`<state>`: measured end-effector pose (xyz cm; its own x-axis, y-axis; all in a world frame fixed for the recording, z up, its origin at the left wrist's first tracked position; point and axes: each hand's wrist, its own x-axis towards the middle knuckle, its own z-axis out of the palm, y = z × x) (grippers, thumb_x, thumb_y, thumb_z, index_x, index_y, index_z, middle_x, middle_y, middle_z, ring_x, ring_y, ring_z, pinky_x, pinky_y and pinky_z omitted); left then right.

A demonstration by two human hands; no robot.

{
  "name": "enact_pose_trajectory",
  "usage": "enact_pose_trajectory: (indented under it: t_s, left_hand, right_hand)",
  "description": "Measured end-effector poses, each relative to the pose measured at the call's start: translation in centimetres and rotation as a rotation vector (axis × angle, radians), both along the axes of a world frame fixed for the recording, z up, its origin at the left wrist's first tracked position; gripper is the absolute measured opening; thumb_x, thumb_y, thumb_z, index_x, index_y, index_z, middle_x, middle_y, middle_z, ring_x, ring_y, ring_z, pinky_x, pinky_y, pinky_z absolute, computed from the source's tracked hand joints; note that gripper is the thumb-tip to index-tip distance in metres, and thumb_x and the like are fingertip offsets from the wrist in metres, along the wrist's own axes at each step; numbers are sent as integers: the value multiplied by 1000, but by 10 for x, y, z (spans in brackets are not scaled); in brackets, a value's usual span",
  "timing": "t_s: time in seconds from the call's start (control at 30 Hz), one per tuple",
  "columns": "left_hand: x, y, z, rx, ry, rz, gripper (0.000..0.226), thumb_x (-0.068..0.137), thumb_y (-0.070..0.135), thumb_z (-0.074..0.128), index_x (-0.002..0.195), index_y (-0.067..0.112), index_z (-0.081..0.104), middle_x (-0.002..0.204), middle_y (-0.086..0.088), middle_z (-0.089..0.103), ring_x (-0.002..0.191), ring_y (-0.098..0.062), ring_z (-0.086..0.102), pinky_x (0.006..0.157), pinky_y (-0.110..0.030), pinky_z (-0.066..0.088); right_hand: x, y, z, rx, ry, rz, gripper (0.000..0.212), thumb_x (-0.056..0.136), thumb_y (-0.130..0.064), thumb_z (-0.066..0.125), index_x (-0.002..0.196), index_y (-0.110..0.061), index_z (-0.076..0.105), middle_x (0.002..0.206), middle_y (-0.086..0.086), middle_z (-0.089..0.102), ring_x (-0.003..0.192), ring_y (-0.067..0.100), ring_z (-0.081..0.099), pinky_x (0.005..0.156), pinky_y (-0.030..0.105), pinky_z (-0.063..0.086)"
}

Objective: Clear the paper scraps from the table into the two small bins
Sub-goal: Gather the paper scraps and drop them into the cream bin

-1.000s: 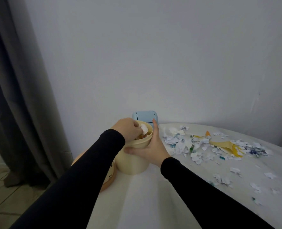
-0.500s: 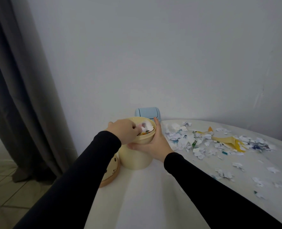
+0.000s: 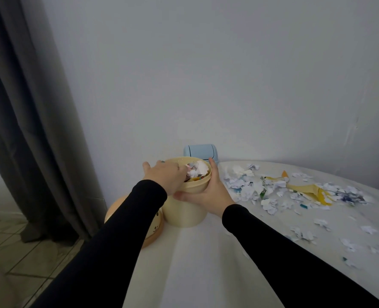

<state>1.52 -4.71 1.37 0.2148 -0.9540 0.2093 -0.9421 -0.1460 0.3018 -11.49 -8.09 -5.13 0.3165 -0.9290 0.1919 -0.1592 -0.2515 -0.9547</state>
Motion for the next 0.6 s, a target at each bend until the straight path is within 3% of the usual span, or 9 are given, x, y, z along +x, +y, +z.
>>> enact_pose_trajectory:
  t_s: [0.17, 0.23, 0.3, 0.37, 0.47, 0.53, 0.6]
  left_hand:
    - [-2, 6, -1, -120, -89, -30, 26, 94, 13, 25, 80, 11, 47, 83, -1, 47, 91, -22, 49, 102, -47, 22]
    - [-8, 13, 1, -196, -46, -66, 29, 94, 19, 27, 89, 12, 55, 94, 2, 53, 98, -19, 51, 102, -47, 19]
    - [-21, 23, -2, -274, -1, -116, 34, 95, 22, 32, 113, 16, 59, 121, 4, 53, 114, -16, 48, 102, -43, 13]
    - [-39, 34, -11, -398, -14, -171, 37, 95, 26, 36, 126, 22, 56, 136, 6, 47, 122, -13, 44, 101, -39, 10]
    - [-78, 54, -38, -576, 22, -287, 37, 90, 32, 42, 122, 23, 59, 129, 6, 52, 121, -13, 44, 95, -32, 15]
    - [-106, 66, -60, -474, 92, -287, 41, 92, 35, 43, 130, 23, 51, 136, 2, 46, 127, -16, 39, 96, -30, 19]
    - [-133, 74, -84, -143, 219, -220, 59, 94, 47, 37, 146, 19, 30, 153, -6, 24, 140, -21, 21, 108, -38, 16]
  right_hand:
    - [0, 1, 4, 42, -3, 10, 139, 54, -25, 92, 148, -36, -10, 144, -10, 38, 126, 5, 44, 104, 24, 33]
    - [-5, 9, 10, 37, 63, 17, 142, 55, -27, 92, 148, -31, -15, 150, -9, 31, 133, 7, 36, 107, 25, 31]
    - [-15, 19, 14, 12, 184, 0, 141, 55, -32, 91, 149, -27, -15, 152, -9, 23, 139, 10, 27, 105, 24, 27]
    - [-29, 27, 10, -56, 351, -46, 131, 59, -37, 88, 152, -25, -4, 153, -6, 19, 143, 14, 20, 108, 27, 26]
    - [-59, 41, -6, -240, 631, -177, 81, 75, -39, 71, 144, -27, 33, 153, -1, 23, 142, 17, 23, 112, 40, 29]
    - [-83, 54, -14, -279, 745, -275, 57, 85, -30, 59, 139, -31, 41, 154, -3, 23, 142, 16, 21, 112, 44, 26]
    - [-110, 67, -24, -233, 831, -379, 54, 90, -23, 50, 142, -30, 37, 155, -2, 19, 144, 19, 15, 112, 48, 22]
